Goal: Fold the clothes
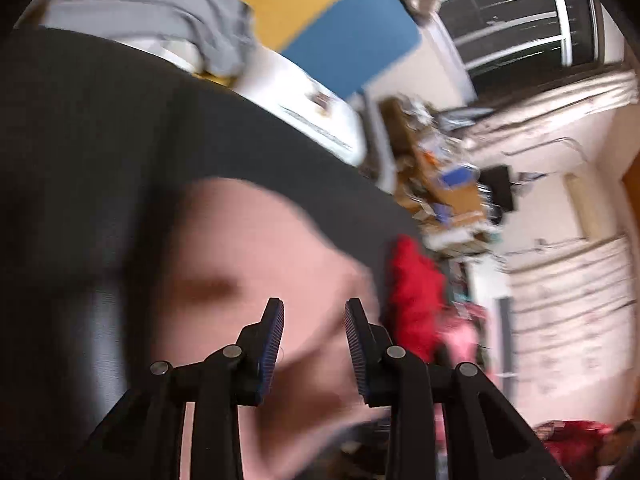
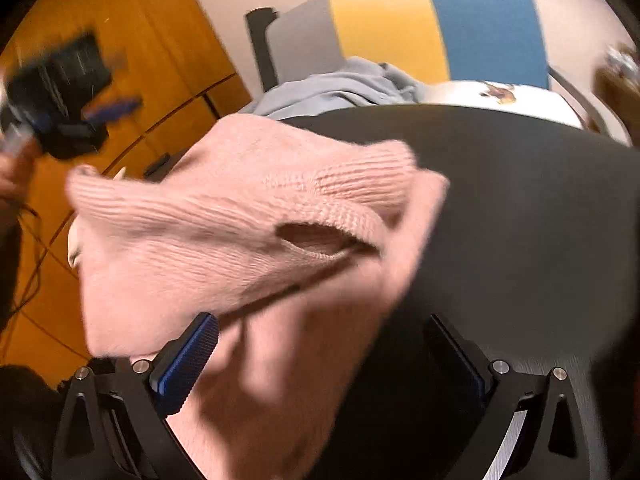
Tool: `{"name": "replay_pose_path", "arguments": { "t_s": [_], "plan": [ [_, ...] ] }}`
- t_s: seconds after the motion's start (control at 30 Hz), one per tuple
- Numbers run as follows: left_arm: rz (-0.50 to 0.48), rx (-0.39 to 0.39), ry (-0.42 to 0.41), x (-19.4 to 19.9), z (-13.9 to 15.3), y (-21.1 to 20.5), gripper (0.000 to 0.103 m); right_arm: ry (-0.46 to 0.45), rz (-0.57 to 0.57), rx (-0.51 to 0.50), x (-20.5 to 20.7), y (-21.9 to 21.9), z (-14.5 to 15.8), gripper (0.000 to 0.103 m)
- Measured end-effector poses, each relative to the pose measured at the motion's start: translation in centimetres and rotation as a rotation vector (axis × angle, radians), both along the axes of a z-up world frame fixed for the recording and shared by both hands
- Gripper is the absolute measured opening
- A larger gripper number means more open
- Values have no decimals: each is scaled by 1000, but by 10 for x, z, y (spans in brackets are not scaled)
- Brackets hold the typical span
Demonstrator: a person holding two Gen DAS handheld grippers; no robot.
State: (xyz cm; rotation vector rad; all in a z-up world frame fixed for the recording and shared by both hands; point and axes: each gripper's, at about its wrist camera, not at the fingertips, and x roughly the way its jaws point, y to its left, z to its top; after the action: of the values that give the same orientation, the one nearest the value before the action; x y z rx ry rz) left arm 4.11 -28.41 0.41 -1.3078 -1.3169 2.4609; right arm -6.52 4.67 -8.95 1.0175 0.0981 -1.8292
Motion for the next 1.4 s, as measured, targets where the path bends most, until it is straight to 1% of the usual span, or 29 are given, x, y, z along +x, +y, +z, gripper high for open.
{"name": "replay_pose_path", "arguments": {
  "t_s": [0.03,0.07,0.13,0.2,0.27,0.33,0.4,0.47,0.57,0.6,0.7,0.73,0.8,0.9,0.97,1.03,1.07,1.1,1.17,1.2,1.23,1.27,1.3,1.33,1.37,1.4],
  "plan": [
    [21,-22,5,12,-7,-7,30,-14,-16,-5,2,9,0,103],
    [31,-27,25,25,-13,-12,30,-25,-30,-10,6,16,1,103],
    [26,-31,75,44,-26,-14,30,-38,-50,-35,16,29,5,103],
    [7,-39,119,58,-35,-5,30,-54,-71,-68,27,39,10,103],
    [-35,-68,166,62,-38,14,30,-69,-101,-96,37,46,14,103],
    [-116,-102,205,57,-36,44,30,-67,-143,-108,45,49,16,103],
    [-211,-123,207,44,-39,80,30,-62,-195,-108,50,53,19,103],
    [-300,-126,190,37,-50,107,30,-74,-238,-129,56,64,21,103],
    [-424,-151,119,29,-72,145,30,-110,-298,-162,62,80,20,103],
    [-430,-164,106,33,-75,149,30,-128,-317,-173,63,85,19,103],
    [-406,-133,135,47,-71,138,30,-206,-359,-214,66,102,13,103],
    [-388,-136,145,53,-68,132,30,-229,-363,-238,68,107,11,103],
    [-337,-162,161,63,-64,117,30,-282,-337,-300,72,110,9,103],
    [-243,-153,163,77,-65,87,31,-310,-244,-338,82,99,9,103],
    [-193,-154,163,89,-69,70,31,-318,-170,-333,91,83,9,103],
    [-184,-145,162,93,-76,64,31,-297,-142,-291,97,69,9,103],
    [-184,-157,164,92,-78,64,31,-286,-140,-267,98,62,7,103],
    [-190,-177,167,82,-79,70,31,-283,-138,-253,96,56,5,103],
    [-196,-232,186,74,-76,80,31,-273,-136,-215,91,41,3,103],
    [-198,-257,198,72,-71,85,31,-254,-129,-185,89,31,3,101],
    [-198,-275,220,69,-63,90,32,-228,-126,-136,88,21,3,96],
    [-196,-301,255,74,-57,91,32,-190,-134,-54,87,10,1,64],
    [-191,-325,287,80,-51,91,32,-165,-139,2,85,2,2,18],
    [-190,-347,320,86,-46,91,35,-167,-139,7,82,-1,5,17],
    [-202,-365,345,89,-44,90,40,-150,-143,8,80,-2,11,17],
    [-225,-386,344,88,-45,89,43,-103,-156,-3,81,2,22,17]
  ]
}}
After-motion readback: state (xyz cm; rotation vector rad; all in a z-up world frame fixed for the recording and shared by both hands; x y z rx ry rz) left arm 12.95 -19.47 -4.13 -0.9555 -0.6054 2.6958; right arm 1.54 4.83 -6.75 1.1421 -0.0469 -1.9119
